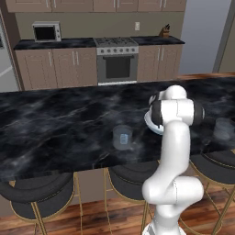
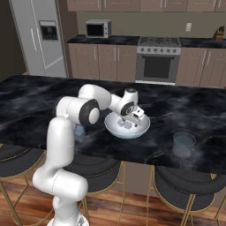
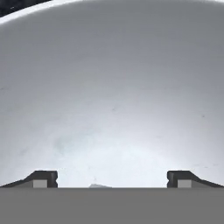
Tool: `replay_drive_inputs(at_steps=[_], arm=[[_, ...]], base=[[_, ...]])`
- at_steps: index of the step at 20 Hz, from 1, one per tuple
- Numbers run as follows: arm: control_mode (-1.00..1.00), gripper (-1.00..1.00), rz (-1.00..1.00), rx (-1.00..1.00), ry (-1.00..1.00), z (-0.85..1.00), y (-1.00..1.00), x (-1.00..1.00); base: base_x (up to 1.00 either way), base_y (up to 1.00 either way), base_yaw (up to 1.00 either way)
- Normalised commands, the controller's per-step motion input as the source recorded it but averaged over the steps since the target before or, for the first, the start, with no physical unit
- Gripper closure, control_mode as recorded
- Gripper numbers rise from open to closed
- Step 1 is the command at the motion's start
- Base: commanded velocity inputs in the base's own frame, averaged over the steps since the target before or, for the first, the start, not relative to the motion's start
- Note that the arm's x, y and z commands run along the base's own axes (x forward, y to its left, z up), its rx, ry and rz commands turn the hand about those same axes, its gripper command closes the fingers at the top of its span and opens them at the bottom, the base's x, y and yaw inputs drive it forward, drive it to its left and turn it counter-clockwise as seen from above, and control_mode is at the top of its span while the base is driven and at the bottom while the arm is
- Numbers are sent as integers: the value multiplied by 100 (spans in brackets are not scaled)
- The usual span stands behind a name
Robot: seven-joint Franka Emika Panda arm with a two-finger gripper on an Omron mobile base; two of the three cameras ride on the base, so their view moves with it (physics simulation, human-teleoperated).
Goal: There are four ice cubes in the ice bowl. Place two ice cubes in each glass of water.
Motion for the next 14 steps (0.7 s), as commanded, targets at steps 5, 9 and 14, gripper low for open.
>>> replay_drive_inputs(at_steps=[5, 9, 14], arm=[[-100, -100, 14, 1, -8, 0, -2, -28], [-100, -100, 37, 0, -22, 6, -3, -89], [-100, -100, 18, -3, -38, 32, 24, -55]], base=[[0, 0, 0], [0, 0, 0], [0, 0, 0]])
